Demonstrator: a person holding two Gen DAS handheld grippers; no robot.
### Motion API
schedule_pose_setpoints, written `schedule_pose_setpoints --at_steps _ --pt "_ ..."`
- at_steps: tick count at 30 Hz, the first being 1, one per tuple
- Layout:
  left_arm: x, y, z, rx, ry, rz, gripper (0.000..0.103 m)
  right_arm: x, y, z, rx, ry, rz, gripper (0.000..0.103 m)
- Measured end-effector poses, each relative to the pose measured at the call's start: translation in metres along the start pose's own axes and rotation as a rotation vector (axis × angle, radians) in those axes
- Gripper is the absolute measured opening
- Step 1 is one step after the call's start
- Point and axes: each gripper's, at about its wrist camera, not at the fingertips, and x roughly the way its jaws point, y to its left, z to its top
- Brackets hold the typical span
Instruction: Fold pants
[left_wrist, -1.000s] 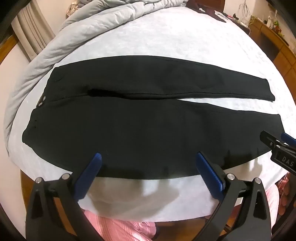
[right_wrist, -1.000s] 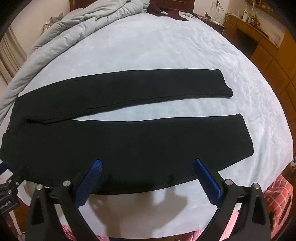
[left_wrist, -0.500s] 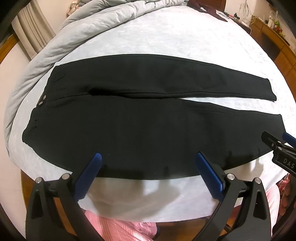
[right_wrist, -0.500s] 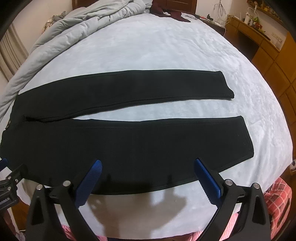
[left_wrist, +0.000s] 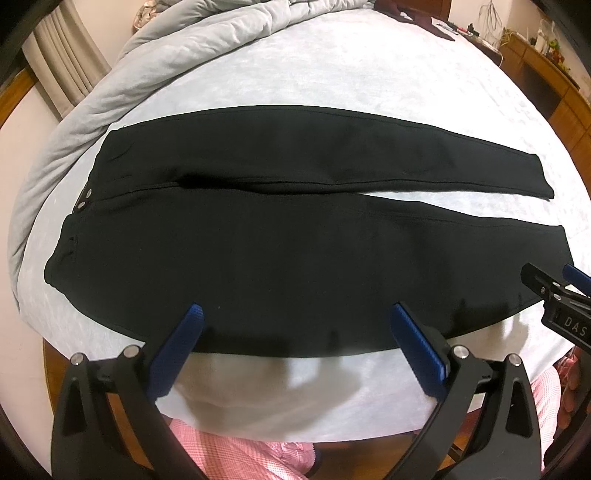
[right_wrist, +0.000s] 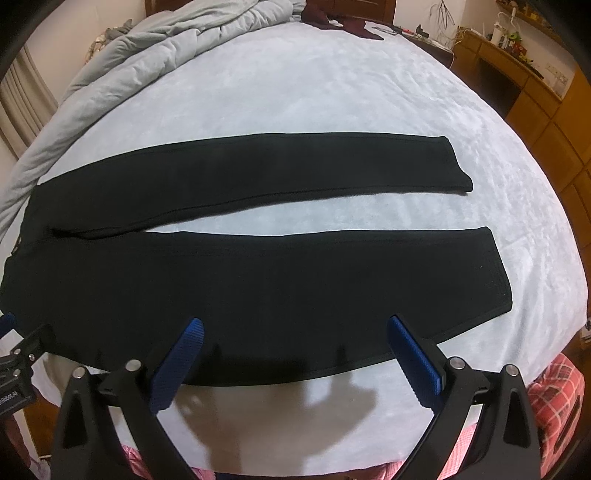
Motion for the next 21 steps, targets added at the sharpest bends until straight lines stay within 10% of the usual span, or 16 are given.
schedule_pose_setpoints --at_steps 21 --pt "0.0008 -0.0004 0.0018 0.008 0.0 0.004 0.1 0.0036 -0.0009 0.0002 0.006 0.005 0.01 0.099"
